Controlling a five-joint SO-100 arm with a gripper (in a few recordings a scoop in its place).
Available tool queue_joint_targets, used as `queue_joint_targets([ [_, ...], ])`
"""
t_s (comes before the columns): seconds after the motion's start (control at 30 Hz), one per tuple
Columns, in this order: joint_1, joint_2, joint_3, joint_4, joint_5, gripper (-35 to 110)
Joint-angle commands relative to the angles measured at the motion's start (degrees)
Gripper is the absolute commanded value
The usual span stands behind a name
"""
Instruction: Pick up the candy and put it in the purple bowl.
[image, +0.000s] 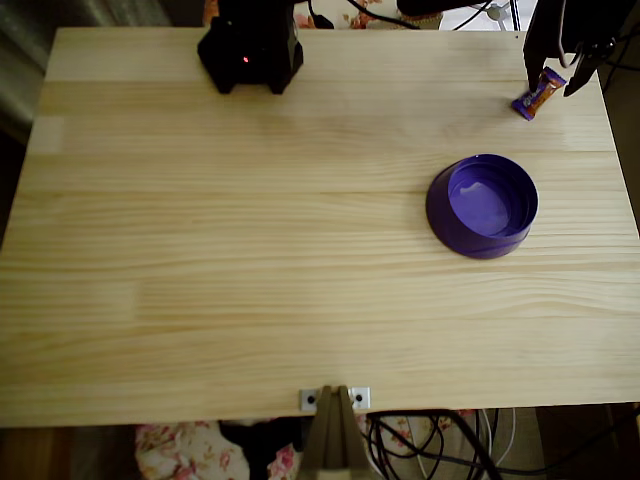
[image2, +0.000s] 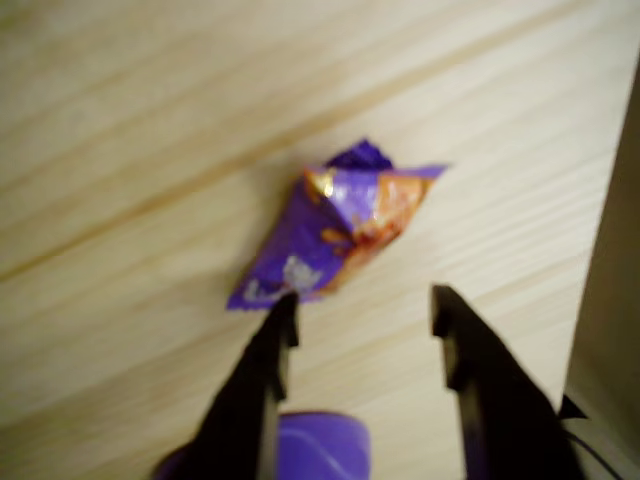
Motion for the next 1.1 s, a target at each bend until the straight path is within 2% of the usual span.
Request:
queue_joint_targets([
  [0.0,-1.23,9.05,5.71,0.44,0.62,30],
  [0.1,-2.02,10.02,8.09,0.35,0.62,39],
  [0.23,-2.64,8.53,6.68,0.35,0.97,40],
  [0.67,-4.92,19.51,17.75,0.26,0.00,36],
  [0.83,-6.24,17.93,14.06,0.18,0.53,33],
  [0.93,-6.77,16.61,11.07,0.26,0.88,26],
  [1.07,-6.59,13.45,7.82,0.26,0.18,26],
])
